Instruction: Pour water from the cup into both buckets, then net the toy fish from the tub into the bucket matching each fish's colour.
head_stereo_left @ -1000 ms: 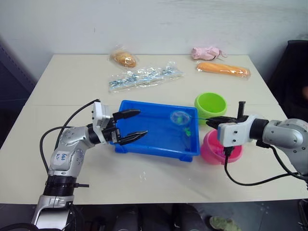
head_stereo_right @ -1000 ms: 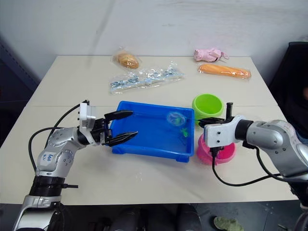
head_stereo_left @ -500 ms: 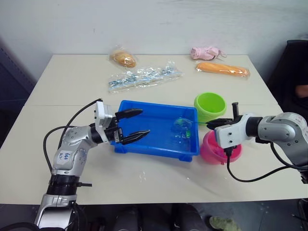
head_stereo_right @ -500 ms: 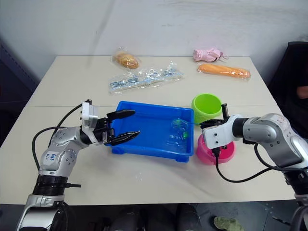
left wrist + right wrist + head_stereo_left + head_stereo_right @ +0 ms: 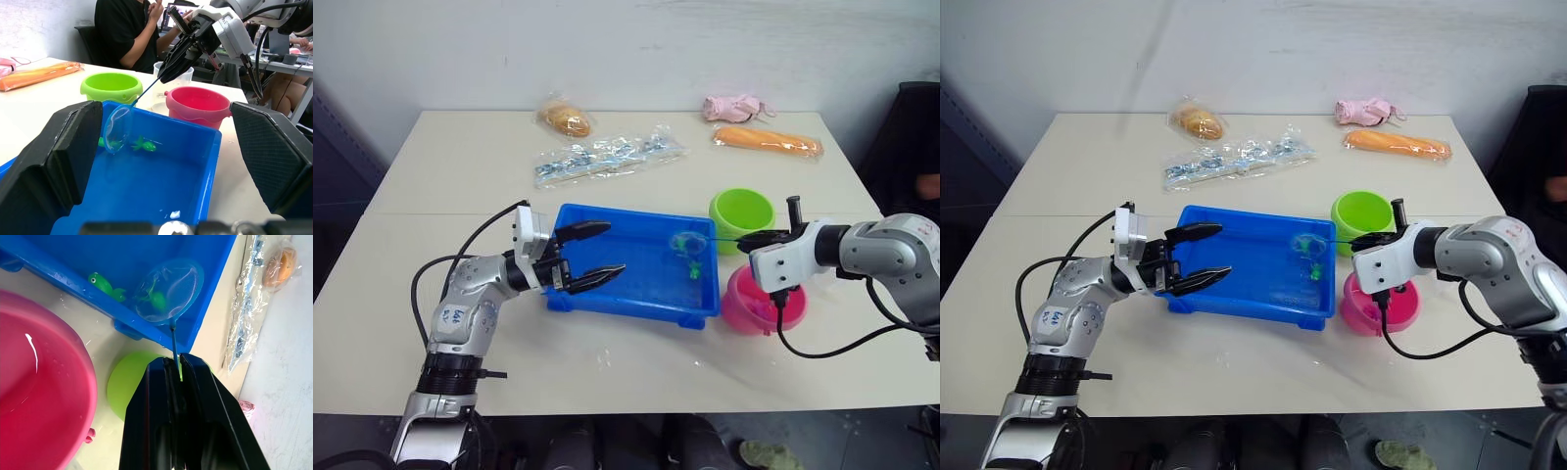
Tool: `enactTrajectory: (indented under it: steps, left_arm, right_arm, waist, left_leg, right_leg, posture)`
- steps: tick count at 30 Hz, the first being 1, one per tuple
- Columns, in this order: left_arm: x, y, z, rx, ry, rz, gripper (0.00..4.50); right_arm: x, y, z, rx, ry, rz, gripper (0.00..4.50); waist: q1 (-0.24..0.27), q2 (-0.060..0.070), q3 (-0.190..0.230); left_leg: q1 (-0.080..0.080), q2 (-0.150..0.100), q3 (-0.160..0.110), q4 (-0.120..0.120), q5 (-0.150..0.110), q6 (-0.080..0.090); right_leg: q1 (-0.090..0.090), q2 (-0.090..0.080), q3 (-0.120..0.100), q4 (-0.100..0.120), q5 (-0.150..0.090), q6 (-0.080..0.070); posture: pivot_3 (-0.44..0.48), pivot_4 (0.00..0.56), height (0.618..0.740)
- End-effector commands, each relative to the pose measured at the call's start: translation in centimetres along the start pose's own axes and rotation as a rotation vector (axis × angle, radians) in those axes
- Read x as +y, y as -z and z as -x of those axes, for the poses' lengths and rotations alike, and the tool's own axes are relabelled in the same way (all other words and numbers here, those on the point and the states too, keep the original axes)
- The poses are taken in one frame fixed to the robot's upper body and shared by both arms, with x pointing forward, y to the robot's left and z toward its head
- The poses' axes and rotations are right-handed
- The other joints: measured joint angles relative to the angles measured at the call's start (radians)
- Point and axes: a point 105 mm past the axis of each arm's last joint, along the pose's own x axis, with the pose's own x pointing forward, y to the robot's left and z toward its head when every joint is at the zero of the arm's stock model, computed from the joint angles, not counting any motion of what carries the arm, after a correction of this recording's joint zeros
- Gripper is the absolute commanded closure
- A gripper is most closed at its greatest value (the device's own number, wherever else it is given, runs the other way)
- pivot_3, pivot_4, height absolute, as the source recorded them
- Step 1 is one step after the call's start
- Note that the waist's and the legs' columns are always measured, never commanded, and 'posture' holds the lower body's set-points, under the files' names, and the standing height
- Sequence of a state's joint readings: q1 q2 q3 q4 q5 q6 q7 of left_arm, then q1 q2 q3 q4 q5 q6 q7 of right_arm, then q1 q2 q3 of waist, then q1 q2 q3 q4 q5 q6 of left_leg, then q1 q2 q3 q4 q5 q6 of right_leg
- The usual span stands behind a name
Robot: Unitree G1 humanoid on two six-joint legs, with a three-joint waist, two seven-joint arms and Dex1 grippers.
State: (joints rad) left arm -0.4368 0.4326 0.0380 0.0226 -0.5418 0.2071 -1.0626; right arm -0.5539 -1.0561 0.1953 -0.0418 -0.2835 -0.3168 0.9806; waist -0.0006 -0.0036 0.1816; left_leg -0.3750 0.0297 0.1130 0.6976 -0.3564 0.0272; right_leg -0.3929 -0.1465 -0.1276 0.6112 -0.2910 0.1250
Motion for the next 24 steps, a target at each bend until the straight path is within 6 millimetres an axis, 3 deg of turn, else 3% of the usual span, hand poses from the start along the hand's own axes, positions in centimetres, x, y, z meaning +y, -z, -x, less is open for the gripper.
enactTrajectory:
  steps: [1, 14, 24]
  left_arm:
    - [0.1, -0.6, -0.2, -0.015, 0.009, -0.03, 0.03]
    - [0.0, -0.5, 0.1, -0.01, 0.0, -0.028, 0.03]
    - [-0.2, -0.5, 0.3, 0.002, 0.006, -0.021, 0.03]
  right_arm:
    - [0.3, -0.5, 0.1, -0.002, -0.071, -0.02, 4.5]
    - [3.0, -2.5, 1.3, -0.002, -0.3, -0.287, 4.5]
    - [4.2, -2.4, 3.1, 0.067, -0.422, -0.415, 4.5]
  waist:
    - [0.0, 0.0, 0.0]
    - [0.023, 0.0, 0.0]
    - [0.028, 0.0, 0.0]
  left_leg:
    - [0.0, 0.0, 0.0, 0.0, 0.0, 0.0]
    - [0.0, 0.0, -0.002, 0.001, 0.0, 0.0]
    - [-0.001, -0.002, -0.004, 0.002, -0.001, 0.001]
  right_leg:
    - [0.0, 0.0, 0.0, 0.0, 0.0, 0.0]
    - [0.001, 0.0, -0.001, 0.0, 0.0, 0.0]
    - [0.003, -0.002, -0.003, -0.001, 0.0, 0.0]
  posture:
    - [0.0, 0.15, 0.74]
    - [0.0, 0.15, 0.74]
    - [0.0, 0.15, 0.74]
